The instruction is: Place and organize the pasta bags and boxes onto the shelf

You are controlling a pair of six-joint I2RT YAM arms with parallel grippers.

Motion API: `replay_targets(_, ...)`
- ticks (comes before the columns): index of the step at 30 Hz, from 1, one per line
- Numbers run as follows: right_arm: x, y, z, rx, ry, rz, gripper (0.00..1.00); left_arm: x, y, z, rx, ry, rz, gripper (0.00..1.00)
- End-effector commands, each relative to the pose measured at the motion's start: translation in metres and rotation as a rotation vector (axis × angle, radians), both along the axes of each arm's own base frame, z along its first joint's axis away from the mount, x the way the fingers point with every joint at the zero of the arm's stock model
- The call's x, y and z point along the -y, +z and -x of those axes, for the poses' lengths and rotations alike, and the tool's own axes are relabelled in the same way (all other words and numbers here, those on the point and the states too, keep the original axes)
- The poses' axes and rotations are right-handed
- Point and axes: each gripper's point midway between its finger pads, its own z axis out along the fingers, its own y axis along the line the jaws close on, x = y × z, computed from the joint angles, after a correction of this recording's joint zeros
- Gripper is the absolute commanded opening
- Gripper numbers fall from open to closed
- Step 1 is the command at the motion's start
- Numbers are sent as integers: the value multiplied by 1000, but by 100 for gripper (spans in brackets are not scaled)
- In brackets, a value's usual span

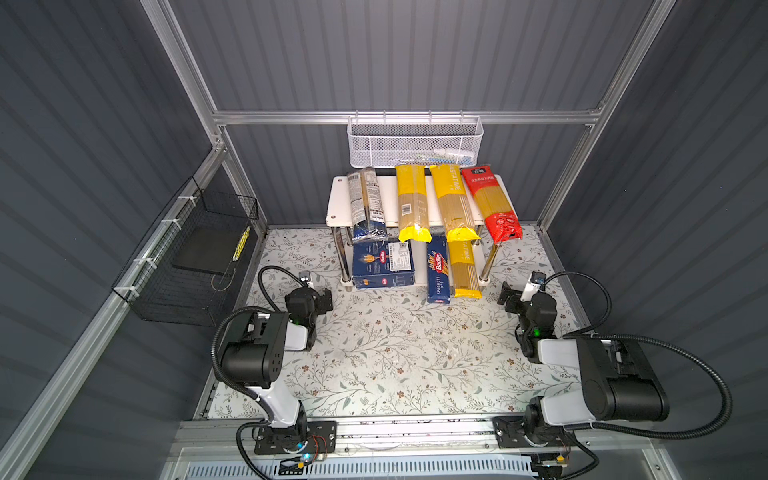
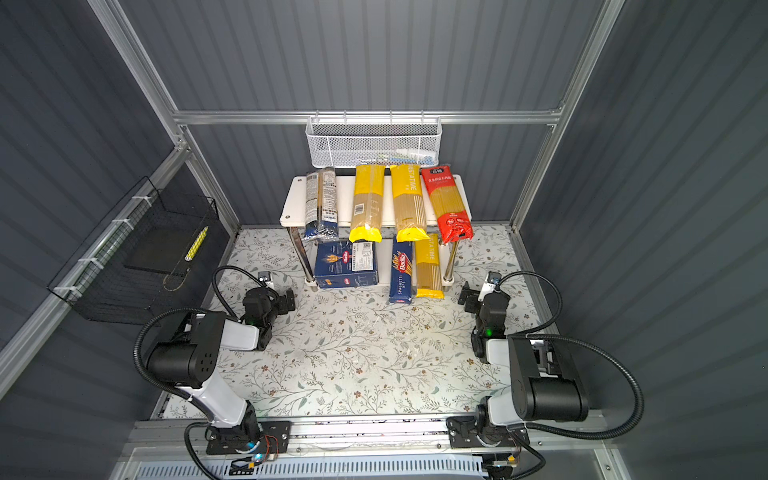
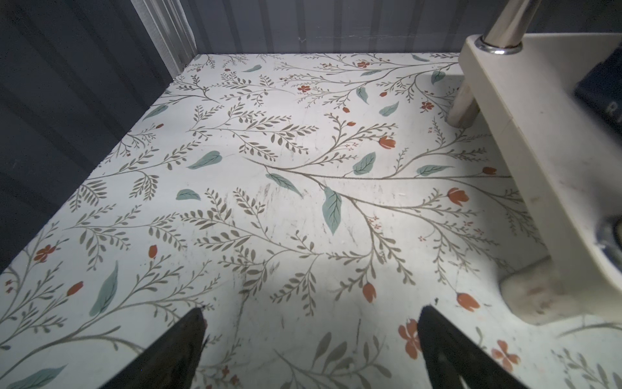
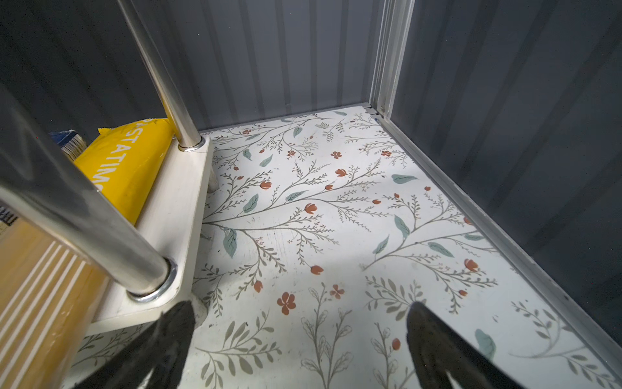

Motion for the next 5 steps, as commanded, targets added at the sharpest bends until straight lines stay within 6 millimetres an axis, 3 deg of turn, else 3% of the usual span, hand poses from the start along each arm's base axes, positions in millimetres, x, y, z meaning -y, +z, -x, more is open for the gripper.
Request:
replay_targets(1, -2, 7, -5, 26, 13, 14, 99, 1, 4, -2, 25, -13, -8, 99)
replay_targets(5, -2, 8, -5, 28, 15, 14, 99, 1, 5, -2, 27, -14, -8, 99)
